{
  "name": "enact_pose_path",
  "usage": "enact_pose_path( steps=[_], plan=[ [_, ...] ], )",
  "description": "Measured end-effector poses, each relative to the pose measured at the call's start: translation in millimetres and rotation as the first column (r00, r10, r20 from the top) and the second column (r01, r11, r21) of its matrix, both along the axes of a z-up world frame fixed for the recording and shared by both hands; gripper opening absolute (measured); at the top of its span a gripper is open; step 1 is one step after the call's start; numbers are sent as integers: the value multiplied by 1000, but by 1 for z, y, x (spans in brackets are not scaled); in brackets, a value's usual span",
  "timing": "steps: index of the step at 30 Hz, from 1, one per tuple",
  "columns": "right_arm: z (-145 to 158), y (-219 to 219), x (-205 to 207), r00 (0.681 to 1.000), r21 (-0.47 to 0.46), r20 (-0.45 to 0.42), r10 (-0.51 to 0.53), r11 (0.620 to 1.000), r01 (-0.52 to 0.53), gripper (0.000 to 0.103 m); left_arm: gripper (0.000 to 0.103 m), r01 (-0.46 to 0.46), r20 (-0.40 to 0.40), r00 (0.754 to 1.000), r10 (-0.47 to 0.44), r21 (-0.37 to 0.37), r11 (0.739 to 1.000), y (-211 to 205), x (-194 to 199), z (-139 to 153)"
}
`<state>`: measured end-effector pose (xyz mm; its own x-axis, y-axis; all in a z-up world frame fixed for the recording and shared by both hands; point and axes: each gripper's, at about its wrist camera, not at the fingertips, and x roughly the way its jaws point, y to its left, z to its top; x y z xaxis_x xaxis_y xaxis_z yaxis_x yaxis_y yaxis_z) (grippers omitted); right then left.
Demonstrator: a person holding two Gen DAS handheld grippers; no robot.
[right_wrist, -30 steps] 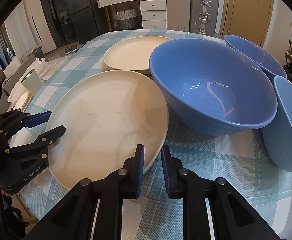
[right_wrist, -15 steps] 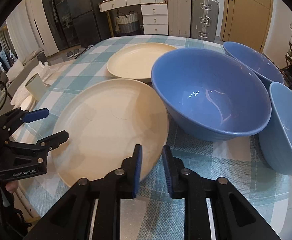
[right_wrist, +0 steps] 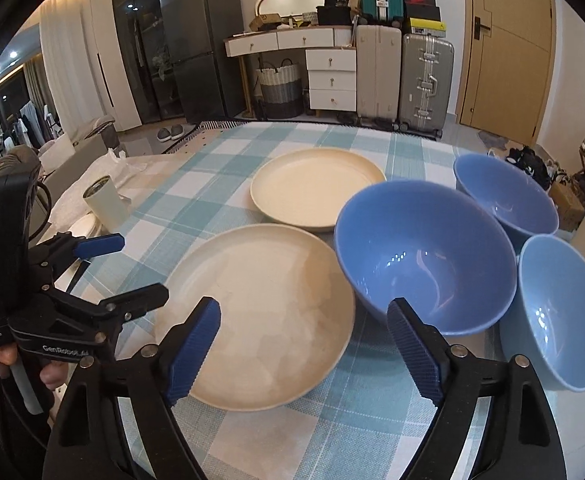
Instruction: Organize plates and bowls
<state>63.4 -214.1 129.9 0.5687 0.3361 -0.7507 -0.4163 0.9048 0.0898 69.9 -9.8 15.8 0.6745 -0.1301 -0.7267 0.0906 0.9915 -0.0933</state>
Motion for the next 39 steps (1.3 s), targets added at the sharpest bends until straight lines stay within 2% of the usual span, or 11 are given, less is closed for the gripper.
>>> enact_pose_path(
  steps=[5,10,21,35,39],
  plan=[
    [15,-6,6,1000,19,25,-10,1000,10,101,101,-24,8,1000,24,-16,1000,3,2,13],
    [26,-14,17,999,47,20,-27,999,26,102,101,-35,39,999,37,-51,998,8,4,27],
    [49,-22,40,999,57,47,-28,998,26,102,101,-95,142,985,96,-14,995,12,11,56],
    [74,-17,67,997,57,77,-16,998,11,102,101,-92,136,986,91,-1,996,12,38,71],
    [77,-14,76,997,47,80,-13,999,9,102,101,-82,140,987,78,27,996,7,45,75]
  ],
)
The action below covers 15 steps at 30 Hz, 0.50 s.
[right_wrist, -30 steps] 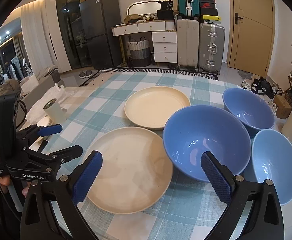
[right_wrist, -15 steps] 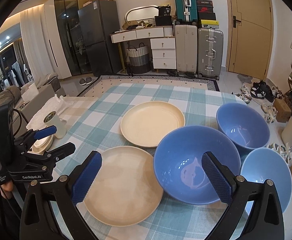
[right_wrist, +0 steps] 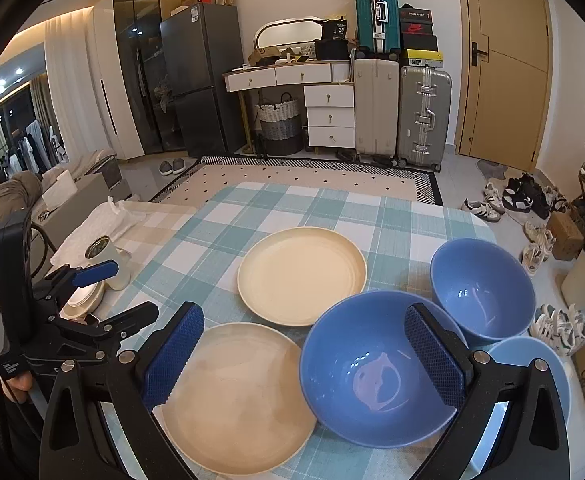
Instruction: Organize plates and bowls
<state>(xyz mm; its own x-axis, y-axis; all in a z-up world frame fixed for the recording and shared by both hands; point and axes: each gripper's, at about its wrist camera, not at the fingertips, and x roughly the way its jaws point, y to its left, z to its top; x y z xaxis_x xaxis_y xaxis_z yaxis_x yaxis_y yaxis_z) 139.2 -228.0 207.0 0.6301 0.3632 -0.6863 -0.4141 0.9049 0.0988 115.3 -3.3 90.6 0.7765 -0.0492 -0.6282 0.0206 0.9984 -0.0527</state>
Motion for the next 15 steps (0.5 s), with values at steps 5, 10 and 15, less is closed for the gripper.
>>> enact_pose_path(
  steps=[5,10,15],
  plan=[
    [0,1,14,1000,-9,-9,5,1000,-5,102,101,-15,-15,1000,16,8,1000,1,12,0],
    [-5,0,30,1000,-14,-28,0,1000,0,102,101,-31,-51,998,31,-9,999,7,30,-6],
    [-9,0,46,999,-34,-42,-4,999,3,102,101,-34,-73,997,33,-11,999,10,48,-11]
  ],
)
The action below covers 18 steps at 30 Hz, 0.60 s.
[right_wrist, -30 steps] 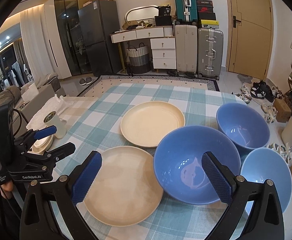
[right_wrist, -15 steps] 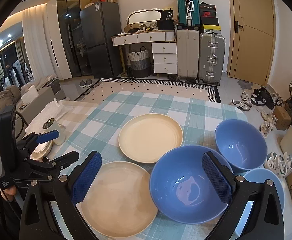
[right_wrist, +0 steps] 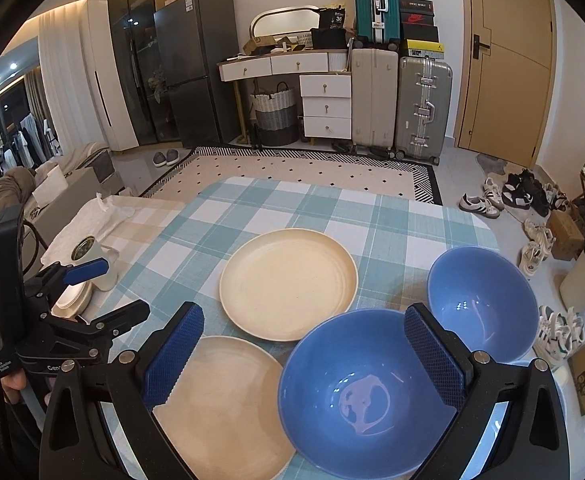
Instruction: Organize plates and bowls
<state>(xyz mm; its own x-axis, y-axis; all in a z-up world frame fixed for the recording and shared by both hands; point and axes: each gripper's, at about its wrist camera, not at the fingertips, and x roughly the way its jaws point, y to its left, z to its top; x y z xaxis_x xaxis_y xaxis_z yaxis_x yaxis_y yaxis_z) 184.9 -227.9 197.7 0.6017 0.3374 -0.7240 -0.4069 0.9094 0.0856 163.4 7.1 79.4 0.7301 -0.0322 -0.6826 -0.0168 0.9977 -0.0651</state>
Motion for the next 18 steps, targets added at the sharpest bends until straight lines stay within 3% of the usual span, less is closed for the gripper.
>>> enact_pose_path(
  steps=[18],
  plan=[
    [-11,0,73,997,-30,-66,-30,999,28,102,101,-20,-51,999,18,-36,999,16,57,-13]
  ],
)
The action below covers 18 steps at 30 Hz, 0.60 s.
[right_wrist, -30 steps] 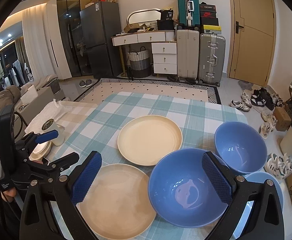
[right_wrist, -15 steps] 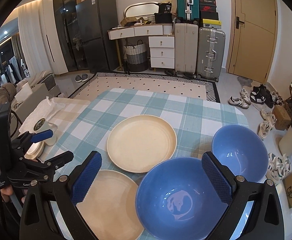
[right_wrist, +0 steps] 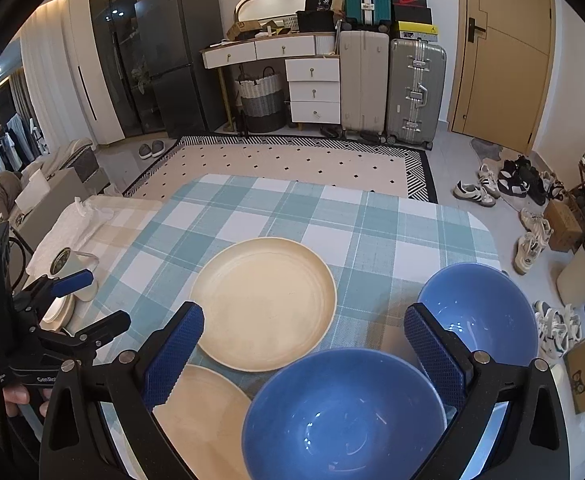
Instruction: Organize plates and bowls
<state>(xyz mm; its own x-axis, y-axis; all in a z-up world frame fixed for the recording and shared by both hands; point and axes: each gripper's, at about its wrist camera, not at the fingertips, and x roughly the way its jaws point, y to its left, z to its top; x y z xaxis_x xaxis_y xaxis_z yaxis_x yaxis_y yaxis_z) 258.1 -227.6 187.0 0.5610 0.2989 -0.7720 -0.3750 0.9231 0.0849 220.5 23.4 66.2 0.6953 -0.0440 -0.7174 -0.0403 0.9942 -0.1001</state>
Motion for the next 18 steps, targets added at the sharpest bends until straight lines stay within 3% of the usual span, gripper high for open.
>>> enact_pose_path(
  steps=[18],
  plan=[
    [-35,-6,48,996,-17,-85,-22,1000,20,102,99,9,-76,997,-10,-7,1000,2,52,-28]
  ],
)
